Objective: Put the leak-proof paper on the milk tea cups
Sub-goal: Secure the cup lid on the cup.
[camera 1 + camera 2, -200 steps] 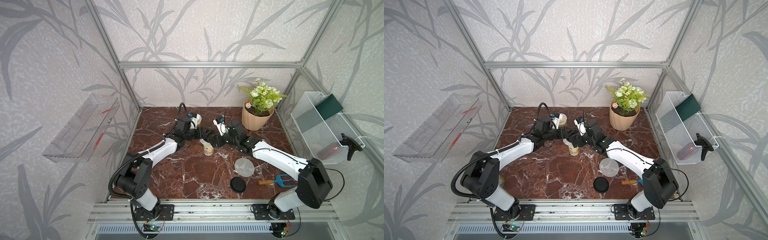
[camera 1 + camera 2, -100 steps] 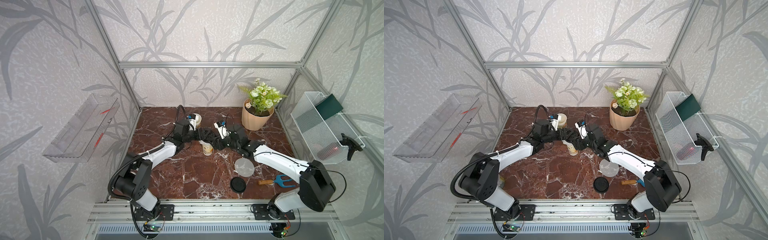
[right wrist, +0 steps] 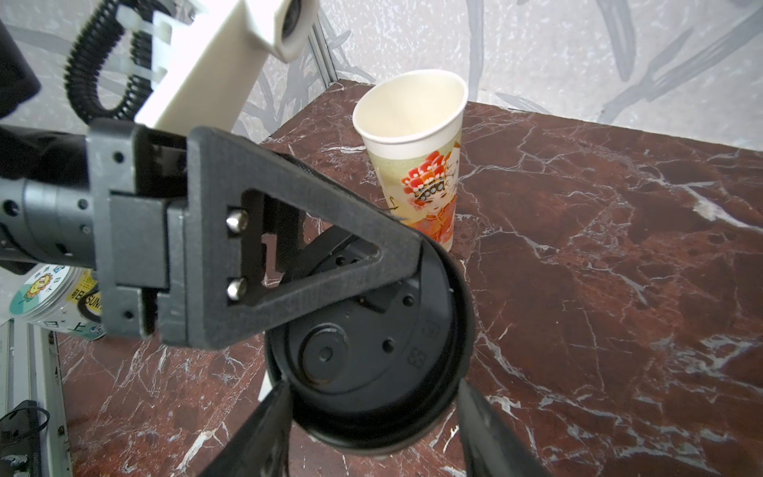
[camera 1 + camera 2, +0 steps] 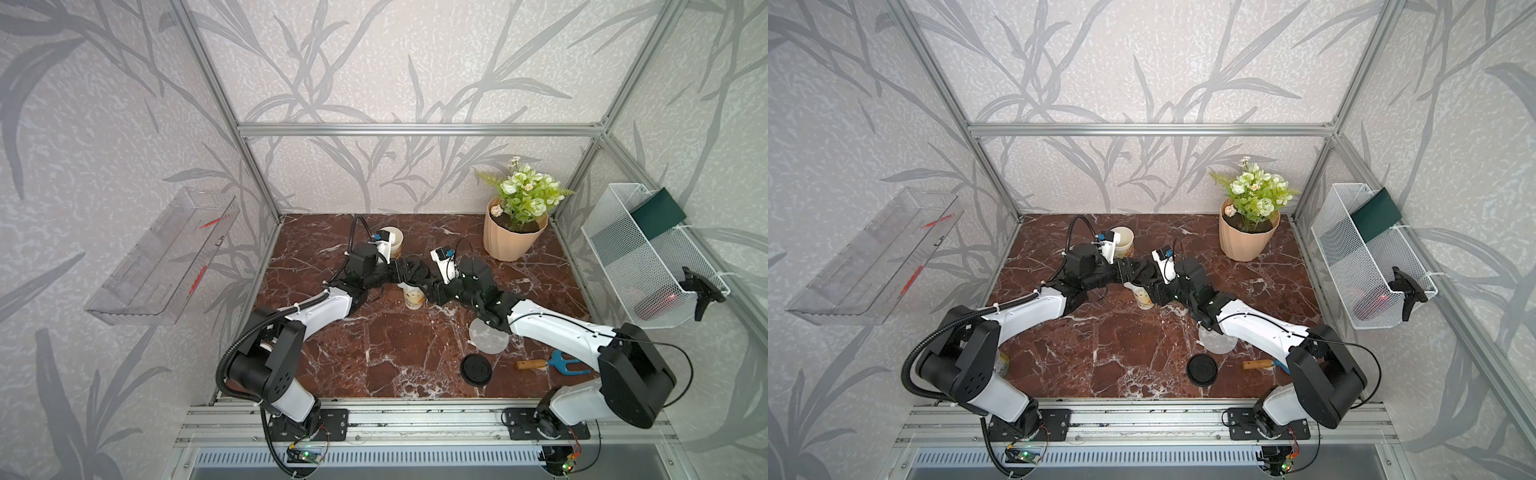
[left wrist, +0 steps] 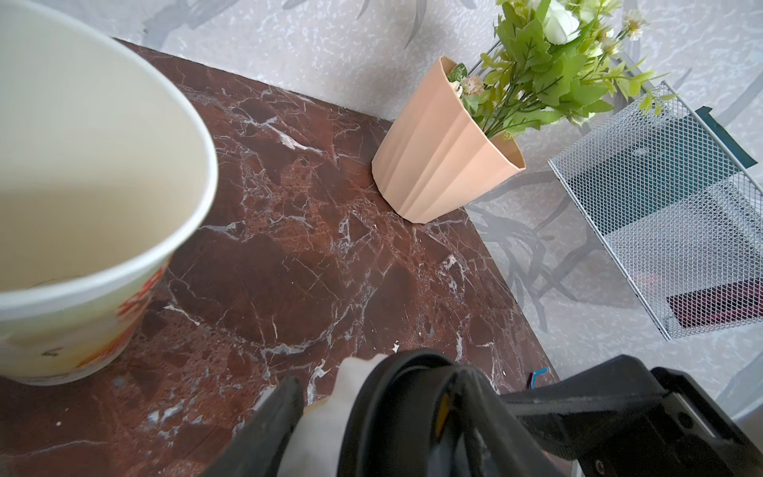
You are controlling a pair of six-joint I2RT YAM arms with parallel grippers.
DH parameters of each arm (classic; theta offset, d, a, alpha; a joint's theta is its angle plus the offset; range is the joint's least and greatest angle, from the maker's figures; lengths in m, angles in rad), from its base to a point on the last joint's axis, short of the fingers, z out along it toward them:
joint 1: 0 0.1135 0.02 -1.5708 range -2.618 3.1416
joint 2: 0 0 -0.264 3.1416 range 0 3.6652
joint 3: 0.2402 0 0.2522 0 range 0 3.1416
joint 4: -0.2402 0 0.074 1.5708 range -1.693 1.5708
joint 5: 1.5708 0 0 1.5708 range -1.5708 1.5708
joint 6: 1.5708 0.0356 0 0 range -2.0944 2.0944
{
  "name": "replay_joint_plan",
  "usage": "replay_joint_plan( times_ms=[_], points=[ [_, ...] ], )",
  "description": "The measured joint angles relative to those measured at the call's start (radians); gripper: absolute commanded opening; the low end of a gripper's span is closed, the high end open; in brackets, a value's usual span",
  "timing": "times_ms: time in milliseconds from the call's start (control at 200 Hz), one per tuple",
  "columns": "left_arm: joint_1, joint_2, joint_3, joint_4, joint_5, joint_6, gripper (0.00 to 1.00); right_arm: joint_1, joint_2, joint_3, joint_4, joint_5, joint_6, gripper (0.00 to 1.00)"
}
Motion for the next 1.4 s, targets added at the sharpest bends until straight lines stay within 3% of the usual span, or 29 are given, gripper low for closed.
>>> replay_joint_plan(
  times_ms=[195,565,1060,1245,1400],
  points=[
    [-0.001,0.008,-0.018,0.037,0.0,-0.014,0.59,0.003,-0.008,0.007,-0.01,0.008,-0.001,0.63],
    [-0.001,0.013,-0.018,0.045,0.009,-0.024,0.59,-0.021,-0.011,0.149,-0.205,0.001,0.012,0.63],
    [0.002,0.014,0.002,0.03,0.044,-0.039,0.58,-0.051,0.075,0.144,-0.089,-0.012,0.101,0.57],
    [0.016,-0.002,0.014,-0.013,0.078,-0.08,0.64,-0.051,0.075,0.108,-0.024,-0.008,0.113,0.56],
    [0.033,-0.052,0.036,-0.149,0.096,-0.124,0.69,-0.051,0.075,0.079,0.034,-0.003,0.118,0.56]
  ],
)
